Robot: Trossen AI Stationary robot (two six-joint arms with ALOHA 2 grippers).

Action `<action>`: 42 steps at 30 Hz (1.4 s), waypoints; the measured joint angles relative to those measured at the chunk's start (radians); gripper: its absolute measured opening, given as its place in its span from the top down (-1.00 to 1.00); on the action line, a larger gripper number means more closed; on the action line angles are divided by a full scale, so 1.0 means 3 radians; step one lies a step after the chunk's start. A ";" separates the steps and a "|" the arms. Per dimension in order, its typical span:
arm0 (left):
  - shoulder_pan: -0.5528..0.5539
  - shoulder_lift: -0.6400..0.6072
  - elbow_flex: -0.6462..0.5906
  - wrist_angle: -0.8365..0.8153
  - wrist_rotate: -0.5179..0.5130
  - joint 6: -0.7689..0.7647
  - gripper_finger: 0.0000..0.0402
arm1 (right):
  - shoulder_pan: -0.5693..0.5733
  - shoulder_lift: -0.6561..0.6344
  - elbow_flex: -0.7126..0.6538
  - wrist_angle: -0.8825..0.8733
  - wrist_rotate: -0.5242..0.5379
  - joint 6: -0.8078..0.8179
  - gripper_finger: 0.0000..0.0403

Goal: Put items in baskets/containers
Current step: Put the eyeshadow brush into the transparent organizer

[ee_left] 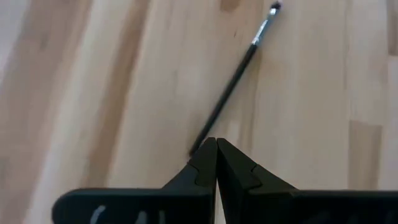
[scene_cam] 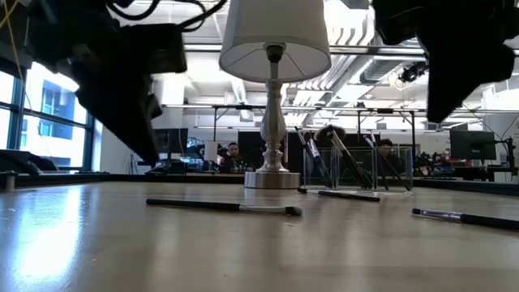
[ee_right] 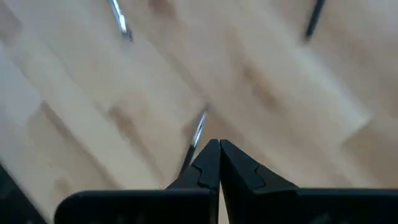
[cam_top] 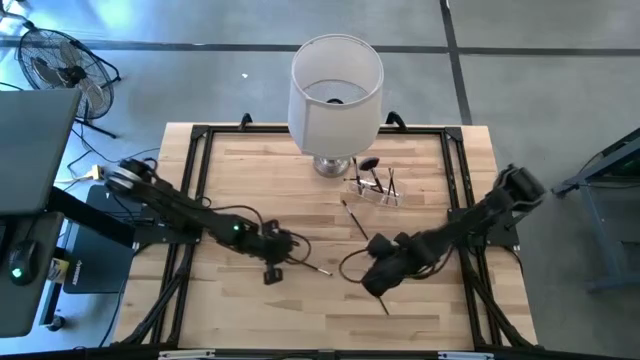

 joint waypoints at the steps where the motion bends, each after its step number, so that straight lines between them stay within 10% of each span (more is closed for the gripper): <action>1: 0.0001 -0.0061 -0.0040 0.0020 -0.0001 0.0030 1.00 | -0.0007 0.0102 0.0130 -0.0135 -0.0125 0.0058 0.99; 12: -0.0003 -0.0211 -0.0139 -0.0003 0.0291 0.0439 1.00 | 0.0108 0.1059 0.1079 -0.0854 -0.0888 0.0604 0.99; 42: -0.0002 -0.0208 -0.0138 0.0006 0.0459 0.0755 1.00 | 0.0255 0.1567 0.1071 -0.0584 -0.0904 0.0853 0.63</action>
